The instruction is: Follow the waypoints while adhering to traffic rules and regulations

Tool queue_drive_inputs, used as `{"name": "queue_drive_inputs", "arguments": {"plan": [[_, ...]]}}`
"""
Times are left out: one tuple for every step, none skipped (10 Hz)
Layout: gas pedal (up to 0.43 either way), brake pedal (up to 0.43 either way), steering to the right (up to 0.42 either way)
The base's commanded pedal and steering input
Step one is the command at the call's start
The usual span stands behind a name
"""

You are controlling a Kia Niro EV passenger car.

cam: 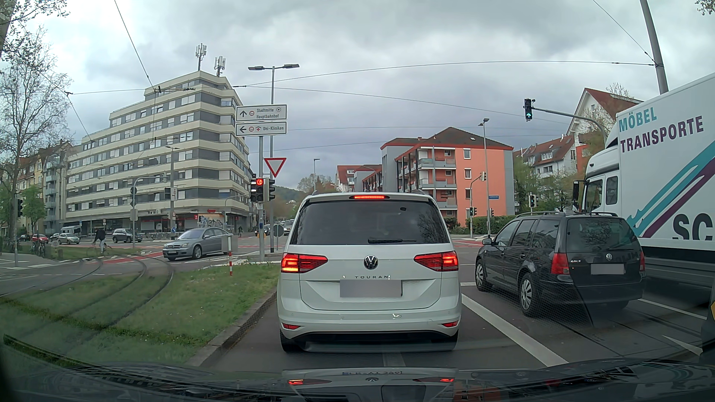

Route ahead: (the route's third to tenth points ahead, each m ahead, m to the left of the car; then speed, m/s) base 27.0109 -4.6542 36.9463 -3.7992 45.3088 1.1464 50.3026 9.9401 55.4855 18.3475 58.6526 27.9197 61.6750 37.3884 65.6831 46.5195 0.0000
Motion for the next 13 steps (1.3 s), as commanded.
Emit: {"name": "queue_drive_inputs", "arguments": {"plan": [[0.000, 0.244, -0.025], [0.000, 0.244, -0.026], [0.000, 0.244, -0.026], [0.000, 0.244, -0.025], [0.000, 0.244, -0.025], [0.000, 0.244, -0.025], [0.000, 0.244, -0.026], [0.000, 0.244, -0.026], [0.000, 0.238, -0.026], [0.000, 0.244, -0.025], [0.000, 0.238, -0.025], [0.000, 0.244, -0.026], [0.000, 0.244, -0.026]]}}
